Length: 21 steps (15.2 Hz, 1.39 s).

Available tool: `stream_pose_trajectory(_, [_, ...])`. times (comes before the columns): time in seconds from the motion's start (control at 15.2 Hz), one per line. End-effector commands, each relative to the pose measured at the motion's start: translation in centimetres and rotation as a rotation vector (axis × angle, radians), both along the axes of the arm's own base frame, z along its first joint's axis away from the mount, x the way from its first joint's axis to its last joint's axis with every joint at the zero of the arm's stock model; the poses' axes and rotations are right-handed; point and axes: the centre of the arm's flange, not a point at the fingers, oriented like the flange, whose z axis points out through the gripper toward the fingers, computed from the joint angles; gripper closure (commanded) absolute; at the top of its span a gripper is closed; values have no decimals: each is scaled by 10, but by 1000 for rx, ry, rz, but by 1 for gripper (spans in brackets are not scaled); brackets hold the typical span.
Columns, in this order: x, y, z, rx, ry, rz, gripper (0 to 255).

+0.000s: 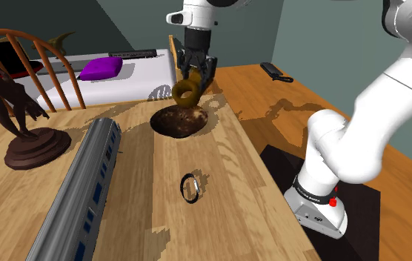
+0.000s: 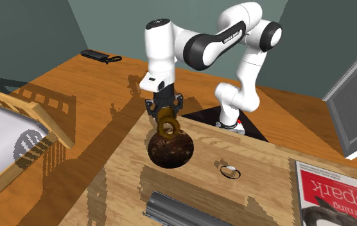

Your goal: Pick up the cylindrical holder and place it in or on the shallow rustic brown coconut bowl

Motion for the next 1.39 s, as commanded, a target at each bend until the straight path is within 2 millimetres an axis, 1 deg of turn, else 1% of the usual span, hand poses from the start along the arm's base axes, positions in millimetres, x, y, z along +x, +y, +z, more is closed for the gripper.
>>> stream_pose_trajectory(0.0, [5, 26, -3, 1, 0, -1, 255])
stream_pose_trajectory(0.2, [7, 68, -3, 1, 0, -1, 255])
stream_pose_trajectory(0.99, [7, 68, -67, 1, 0, -1, 255])
stream_pose_trajectory(1.06, [7, 68, -70, 1, 0, -1, 255])
stream_pose_trajectory(1.32, [7, 68, -70, 1, 0, -1, 255])
